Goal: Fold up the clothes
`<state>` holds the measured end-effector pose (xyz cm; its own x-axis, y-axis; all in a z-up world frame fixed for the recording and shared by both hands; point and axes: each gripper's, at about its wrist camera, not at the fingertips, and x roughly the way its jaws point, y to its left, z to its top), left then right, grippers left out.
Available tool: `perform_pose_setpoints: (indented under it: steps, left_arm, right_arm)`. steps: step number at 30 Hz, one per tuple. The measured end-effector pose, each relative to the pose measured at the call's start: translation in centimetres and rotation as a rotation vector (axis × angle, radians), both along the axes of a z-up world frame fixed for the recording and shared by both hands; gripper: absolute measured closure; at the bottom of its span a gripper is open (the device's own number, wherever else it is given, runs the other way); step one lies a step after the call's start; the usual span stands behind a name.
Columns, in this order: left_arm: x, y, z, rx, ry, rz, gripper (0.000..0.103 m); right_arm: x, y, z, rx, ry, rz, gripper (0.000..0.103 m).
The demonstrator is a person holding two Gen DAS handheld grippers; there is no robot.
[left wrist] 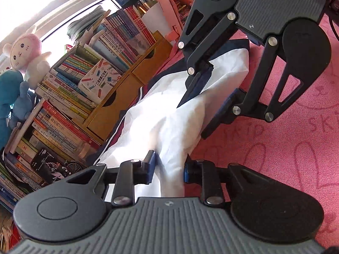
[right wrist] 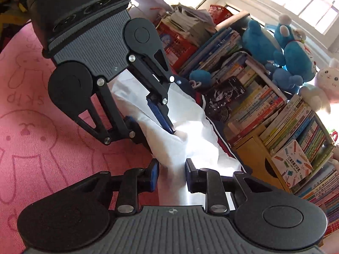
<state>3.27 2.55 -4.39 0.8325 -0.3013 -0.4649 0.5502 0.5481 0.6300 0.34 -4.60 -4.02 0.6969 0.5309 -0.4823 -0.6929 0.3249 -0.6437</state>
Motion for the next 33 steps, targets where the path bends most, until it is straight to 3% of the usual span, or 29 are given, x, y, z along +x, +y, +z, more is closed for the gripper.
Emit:
perform_pose_setpoints:
  steps: [3,5,6,9,15,19,21,26,33]
  left_arm:
    - [0.2,0.3,0.5,0.001,0.006,0.017,0.081]
    - [0.3,0.5,0.3,0.024,0.013,0.034,0.081]
    - [0.3,0.8,0.0,0.046,0.025,0.048,0.081]
    - [0.7,2.2,-1.0,0.105,0.056,0.106,0.081]
    - [1.4,7.8,-1.2,0.064,0.134,0.264,0.078]
    - [0.6,9.3,-1.4,0.125,0.114,0.313,0.078]
    - [0.3,11.0,-1.4,0.134,0.121,0.374,0.078]
    - [-0.4,13.7,-0.9,0.065,0.157,0.457,0.078]
    - [-2.6,14.9,-1.3,0.140,0.124,0.502,0.078]
  right_arm:
    - [-0.5,1.3,-1.3,-0.052,-0.071,0.022,0.060]
    - [-0.4,1.9,-2.2,-0.085,-0.119,0.007,0.068]
    - [-0.2,2.0,-2.5,-0.104,-0.143,-0.011,0.087]
    - [0.6,0.7,-3.1,-0.148,-0.167,-0.056,0.088]
    - [2.3,-5.8,-4.7,-0.274,-0.168,-0.212,0.089]
    - [3.2,-10.7,-5.8,-0.279,-0.108,-0.337,0.090]
    - [3.0,-11.5,-6.1,-0.263,-0.103,-0.353,0.090]
    - [2.9,-11.6,-6.1,-0.243,-0.089,-0.358,0.090]
    - [1.2,-12.9,-5.8,-0.264,-0.099,-0.319,0.084]
